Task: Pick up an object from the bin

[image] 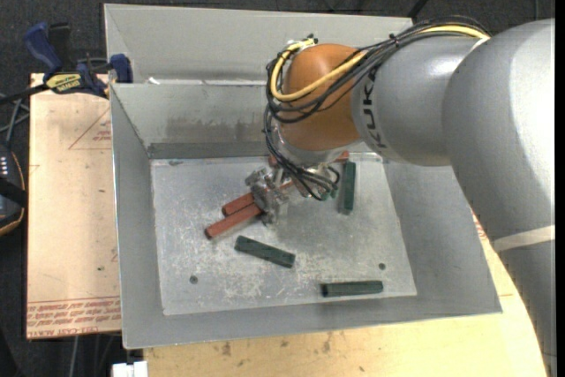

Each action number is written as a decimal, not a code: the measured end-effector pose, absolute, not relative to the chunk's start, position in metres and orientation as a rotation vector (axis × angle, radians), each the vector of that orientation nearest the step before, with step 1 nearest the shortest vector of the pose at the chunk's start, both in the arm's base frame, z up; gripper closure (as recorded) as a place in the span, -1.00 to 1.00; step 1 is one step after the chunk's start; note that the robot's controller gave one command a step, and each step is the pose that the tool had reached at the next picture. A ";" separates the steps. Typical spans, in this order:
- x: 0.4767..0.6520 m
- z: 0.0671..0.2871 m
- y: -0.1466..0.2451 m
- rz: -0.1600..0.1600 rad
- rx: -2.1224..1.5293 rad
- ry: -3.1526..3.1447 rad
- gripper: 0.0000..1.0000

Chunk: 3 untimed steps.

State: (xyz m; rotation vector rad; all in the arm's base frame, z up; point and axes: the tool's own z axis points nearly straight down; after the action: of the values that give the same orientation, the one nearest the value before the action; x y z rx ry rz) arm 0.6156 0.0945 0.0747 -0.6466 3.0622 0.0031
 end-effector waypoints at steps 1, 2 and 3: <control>0.614 0.072 0.094 0.002 -0.649 3.068 -1.00; 0.613 0.071 0.094 0.002 -0.650 3.071 1.00; 0.613 0.071 0.094 0.002 -0.650 3.071 1.00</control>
Offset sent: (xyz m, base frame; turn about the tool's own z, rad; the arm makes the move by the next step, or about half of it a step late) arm 0.0000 0.0000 0.0000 0.0000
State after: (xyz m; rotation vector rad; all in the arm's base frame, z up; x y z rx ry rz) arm 0.6131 0.0938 0.0714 -0.6500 3.0705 0.0022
